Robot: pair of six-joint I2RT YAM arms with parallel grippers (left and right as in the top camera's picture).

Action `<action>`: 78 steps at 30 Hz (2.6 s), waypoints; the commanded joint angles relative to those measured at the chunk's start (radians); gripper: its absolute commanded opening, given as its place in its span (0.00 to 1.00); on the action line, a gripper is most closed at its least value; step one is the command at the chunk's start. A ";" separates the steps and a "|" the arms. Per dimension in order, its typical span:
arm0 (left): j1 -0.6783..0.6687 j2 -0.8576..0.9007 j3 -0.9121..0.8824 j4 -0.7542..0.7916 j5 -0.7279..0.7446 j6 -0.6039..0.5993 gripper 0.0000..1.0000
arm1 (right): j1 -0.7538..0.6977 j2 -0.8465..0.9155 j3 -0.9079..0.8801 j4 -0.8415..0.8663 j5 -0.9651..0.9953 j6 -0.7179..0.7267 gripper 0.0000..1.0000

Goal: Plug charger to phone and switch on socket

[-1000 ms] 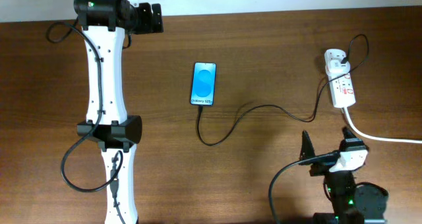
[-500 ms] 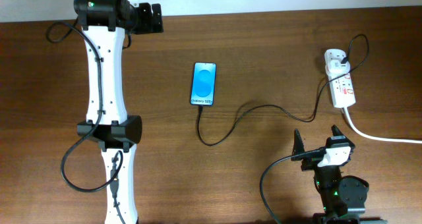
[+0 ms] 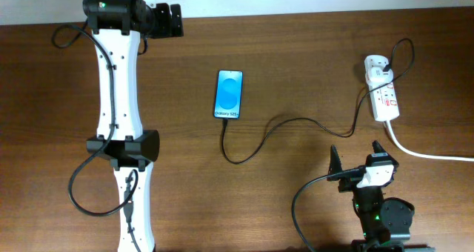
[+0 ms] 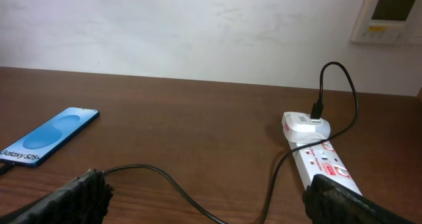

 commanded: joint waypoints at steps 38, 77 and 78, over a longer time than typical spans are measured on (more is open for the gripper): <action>-0.062 -0.154 -0.155 -0.093 -0.121 -0.009 0.99 | 0.010 -0.010 -0.005 -0.007 0.016 -0.006 0.98; -0.038 -2.043 -2.117 0.539 -0.246 -0.008 0.99 | 0.010 -0.010 -0.005 -0.007 0.016 -0.005 0.98; -0.038 -2.043 -2.123 0.539 -0.246 -0.009 0.99 | 0.010 -0.010 -0.005 -0.007 0.016 -0.006 0.98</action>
